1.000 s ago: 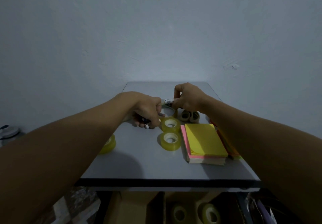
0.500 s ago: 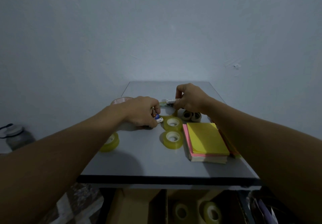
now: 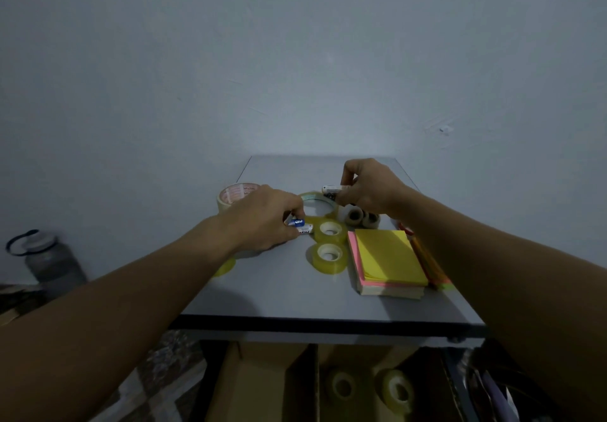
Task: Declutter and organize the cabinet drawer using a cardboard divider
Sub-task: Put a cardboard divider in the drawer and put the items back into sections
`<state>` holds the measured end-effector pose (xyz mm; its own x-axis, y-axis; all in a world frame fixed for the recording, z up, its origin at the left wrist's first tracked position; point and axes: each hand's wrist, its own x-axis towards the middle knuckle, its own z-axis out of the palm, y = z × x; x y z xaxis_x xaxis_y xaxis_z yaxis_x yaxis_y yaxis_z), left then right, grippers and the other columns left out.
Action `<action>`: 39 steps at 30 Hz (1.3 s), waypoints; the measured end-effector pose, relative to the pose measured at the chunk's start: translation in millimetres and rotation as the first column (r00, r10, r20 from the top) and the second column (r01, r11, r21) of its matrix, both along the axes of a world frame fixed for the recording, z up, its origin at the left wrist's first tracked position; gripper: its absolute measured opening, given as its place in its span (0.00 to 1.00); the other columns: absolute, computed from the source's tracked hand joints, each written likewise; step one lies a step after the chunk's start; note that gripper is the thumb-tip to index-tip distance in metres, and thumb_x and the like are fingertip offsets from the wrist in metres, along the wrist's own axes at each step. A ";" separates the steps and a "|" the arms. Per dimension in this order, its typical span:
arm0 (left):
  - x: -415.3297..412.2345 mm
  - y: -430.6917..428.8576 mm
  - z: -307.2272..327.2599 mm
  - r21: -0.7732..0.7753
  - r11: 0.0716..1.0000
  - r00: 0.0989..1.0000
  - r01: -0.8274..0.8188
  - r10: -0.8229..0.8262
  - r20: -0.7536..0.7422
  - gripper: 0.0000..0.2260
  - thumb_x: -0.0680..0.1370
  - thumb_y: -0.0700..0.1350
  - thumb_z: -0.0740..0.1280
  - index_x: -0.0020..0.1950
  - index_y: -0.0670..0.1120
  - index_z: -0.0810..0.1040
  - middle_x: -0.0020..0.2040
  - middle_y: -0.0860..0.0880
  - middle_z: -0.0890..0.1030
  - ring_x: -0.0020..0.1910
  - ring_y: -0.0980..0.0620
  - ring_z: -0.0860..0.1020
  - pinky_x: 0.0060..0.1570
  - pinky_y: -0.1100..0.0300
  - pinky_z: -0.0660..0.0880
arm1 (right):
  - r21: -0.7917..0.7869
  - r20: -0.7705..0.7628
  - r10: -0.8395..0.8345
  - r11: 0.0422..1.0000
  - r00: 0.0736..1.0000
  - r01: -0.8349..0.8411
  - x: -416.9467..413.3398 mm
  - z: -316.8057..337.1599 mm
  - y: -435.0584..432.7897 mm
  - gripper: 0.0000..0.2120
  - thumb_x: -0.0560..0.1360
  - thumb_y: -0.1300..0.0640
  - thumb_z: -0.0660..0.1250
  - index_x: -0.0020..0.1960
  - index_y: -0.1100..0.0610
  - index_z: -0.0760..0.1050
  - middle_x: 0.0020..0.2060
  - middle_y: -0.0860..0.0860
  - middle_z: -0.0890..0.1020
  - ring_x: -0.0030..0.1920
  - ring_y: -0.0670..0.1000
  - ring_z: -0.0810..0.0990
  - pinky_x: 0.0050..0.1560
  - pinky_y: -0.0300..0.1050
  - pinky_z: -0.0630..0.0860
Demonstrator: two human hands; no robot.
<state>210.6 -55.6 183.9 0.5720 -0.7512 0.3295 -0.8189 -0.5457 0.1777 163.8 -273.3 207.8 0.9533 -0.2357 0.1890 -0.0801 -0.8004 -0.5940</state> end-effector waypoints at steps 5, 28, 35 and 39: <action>-6.7 3.7 -4.1 -0.060 0.998 0.998 -0.037 0.033 -0.061 0.07 0.75 0.50 0.73 0.51 0.51 0.83 0.33 0.58 0.74 0.33 0.57 0.73 0.30 0.64 0.62 | 0.051 0.016 -0.018 0.999 1.000 0.018 -9.9 2.5 0.7 0.11 0.69 0.60 0.77 0.41 0.56 0.74 0.39 0.56 0.82 0.31 0.50 0.74 0.27 0.42 0.70; -193.6 111.8 -15.5 -0.516 0.692 0.726 -0.506 0.019 -0.687 0.08 0.74 0.39 0.75 0.52 0.44 0.84 0.37 0.44 0.86 0.34 0.48 0.83 0.33 0.60 0.80 | 0.345 0.241 0.026 0.932 0.970 -0.111 -173.5 2.8 81.4 0.14 0.64 0.55 0.78 0.35 0.55 0.73 0.32 0.56 0.83 0.30 0.52 0.74 0.33 0.49 0.70; -259.5 131.3 -78.1 -0.353 0.738 0.621 -0.574 0.112 -0.775 0.07 0.74 0.41 0.75 0.50 0.50 0.83 0.35 0.47 0.85 0.32 0.50 0.83 0.33 0.60 0.80 | 0.373 0.175 0.043 0.922 0.984 -0.107 -234.5 -30.5 102.4 0.12 0.69 0.60 0.77 0.38 0.58 0.73 0.35 0.56 0.84 0.30 0.48 0.75 0.32 0.44 0.70; -283.8 133.6 -113.0 -0.192 0.746 0.473 -0.637 0.182 -0.862 0.05 0.74 0.39 0.75 0.48 0.46 0.82 0.35 0.44 0.84 0.33 0.48 0.84 0.37 0.53 0.82 | 0.389 0.142 0.061 0.914 0.988 -0.112 -257.7 -49.5 103.9 0.10 0.70 0.60 0.77 0.40 0.60 0.74 0.37 0.57 0.84 0.34 0.55 0.79 0.35 0.50 0.75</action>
<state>-73.2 78.0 70.9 0.9497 -0.2455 -0.1946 0.0688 -0.4427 0.8940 -93.9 -169.5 158.3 0.9484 -0.2330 0.2152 0.0735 -0.4987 -0.8636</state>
